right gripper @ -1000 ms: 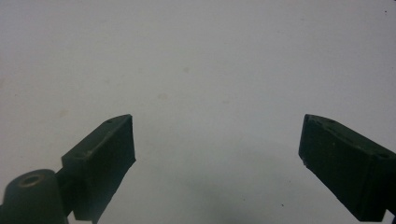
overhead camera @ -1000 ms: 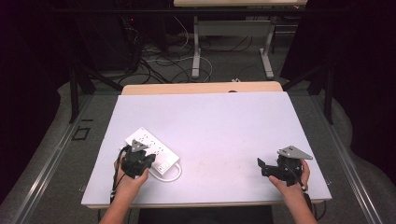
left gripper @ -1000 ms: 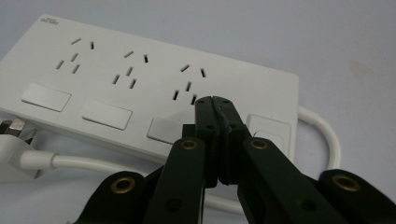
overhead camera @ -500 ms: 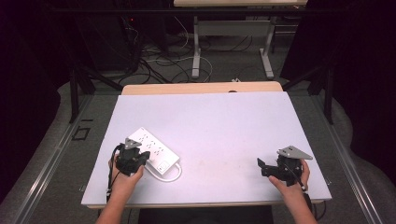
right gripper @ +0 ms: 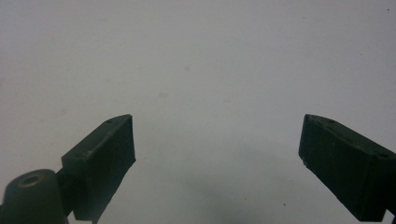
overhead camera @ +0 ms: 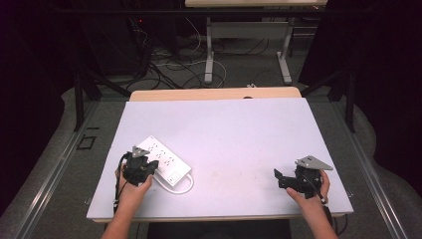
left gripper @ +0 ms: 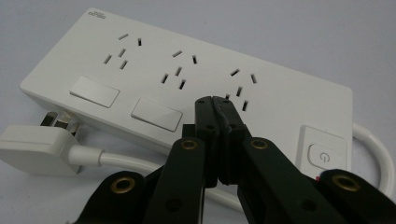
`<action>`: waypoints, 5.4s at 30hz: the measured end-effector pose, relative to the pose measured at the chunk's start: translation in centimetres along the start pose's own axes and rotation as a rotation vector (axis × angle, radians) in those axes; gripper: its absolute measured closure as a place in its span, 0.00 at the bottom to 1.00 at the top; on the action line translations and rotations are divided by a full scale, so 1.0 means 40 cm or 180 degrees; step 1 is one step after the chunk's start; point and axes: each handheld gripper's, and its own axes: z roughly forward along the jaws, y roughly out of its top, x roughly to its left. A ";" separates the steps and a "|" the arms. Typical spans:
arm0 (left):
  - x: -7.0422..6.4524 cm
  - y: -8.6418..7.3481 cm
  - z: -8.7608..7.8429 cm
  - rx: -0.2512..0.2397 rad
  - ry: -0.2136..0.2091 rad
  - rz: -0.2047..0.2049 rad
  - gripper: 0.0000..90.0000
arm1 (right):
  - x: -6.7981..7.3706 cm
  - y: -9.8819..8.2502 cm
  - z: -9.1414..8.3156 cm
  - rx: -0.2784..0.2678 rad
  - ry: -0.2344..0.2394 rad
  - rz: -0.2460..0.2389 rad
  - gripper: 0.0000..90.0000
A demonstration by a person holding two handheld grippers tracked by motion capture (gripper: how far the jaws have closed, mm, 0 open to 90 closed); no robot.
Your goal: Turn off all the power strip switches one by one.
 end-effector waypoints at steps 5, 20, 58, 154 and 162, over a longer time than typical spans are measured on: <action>0.006 0.000 0.010 0.0011 0.0004 -0.0027 1.00 | 0.002 0.000 0.000 -0.0002 0.0012 0.0040 0.11; 0.008 0.000 0.020 0.0052 -0.0012 -0.0055 1.00 | 0.002 0.000 0.001 -0.0012 0.0003 0.0054 0.11; 0.034 0.023 0.018 0.0044 0.0061 -0.0081 0.99 | 0.001 -0.001 0.001 -0.0001 -0.0012 0.0032 0.11; 0.115 0.044 0.047 0.0139 0.0167 -0.0267 1.00 | 0.009 -0.007 0.015 0.0086 0.0023 -0.0010 0.06; 0.134 0.060 0.044 0.0143 0.0202 -0.0320 1.00 | 0.007 -0.008 0.015 0.0084 0.0024 -0.0019 0.06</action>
